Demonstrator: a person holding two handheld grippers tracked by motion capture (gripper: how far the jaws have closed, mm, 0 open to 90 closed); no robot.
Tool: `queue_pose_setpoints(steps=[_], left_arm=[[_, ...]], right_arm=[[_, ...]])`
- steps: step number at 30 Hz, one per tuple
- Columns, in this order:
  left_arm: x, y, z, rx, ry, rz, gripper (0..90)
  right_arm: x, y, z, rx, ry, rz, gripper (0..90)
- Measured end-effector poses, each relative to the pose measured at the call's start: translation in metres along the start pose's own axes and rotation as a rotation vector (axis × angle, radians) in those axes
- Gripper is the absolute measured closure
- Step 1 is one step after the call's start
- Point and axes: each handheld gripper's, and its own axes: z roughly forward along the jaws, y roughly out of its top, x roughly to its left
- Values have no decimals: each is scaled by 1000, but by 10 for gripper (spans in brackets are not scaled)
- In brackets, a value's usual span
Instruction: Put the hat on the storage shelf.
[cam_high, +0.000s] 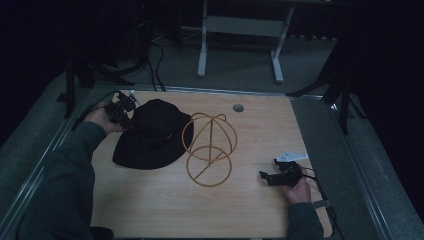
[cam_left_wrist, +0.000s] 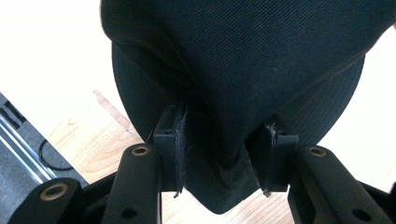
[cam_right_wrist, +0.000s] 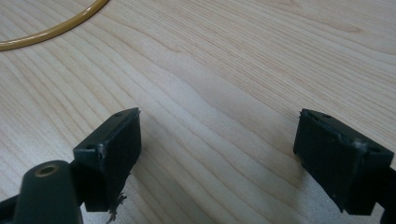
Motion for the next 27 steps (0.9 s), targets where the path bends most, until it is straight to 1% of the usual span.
queue_pose_setpoints(steps=[4,7,9,10,12,14,15,16,18,19,20,21,22,27], left_arm=[[0,3,3,8,-8,4,595],[-2,9,13,43,-35,23,595],[-2,10,15,49,-37,28,599],[-3,11,17,60,-44,34,611],[-2,12,19,71,-53,29,636],[-2,13,21,94,-72,24,709],[-2,13,21,94,-72,24,751],[-3,14,22,113,-70,32,789],[-5,15,23,126,-62,30,827],[-5,15,23,126,-62,30,838],[-7,16,23,142,-50,42,848],[-7,16,23,142,-50,42,853],[-8,17,22,146,-41,41,860],[-11,19,19,147,-34,43,867]], right_arm=[[0,0,0,0,0,0,150],[0,0,0,0,0,0,150],[0,0,0,0,0,0,150],[0,0,0,0,0,0,150],[0,0,0,0,0,0,150],[0,0,0,0,0,0,150],[0,0,0,0,0,0,150],[0,0,0,0,0,0,150],[0,0,0,0,0,0,150],[0,0,0,0,0,0,150],[0,0,0,0,0,0,150],[0,0,0,0,0,0,150],[0,0,0,0,0,0,150],[0,0,0,0,0,0,150]])
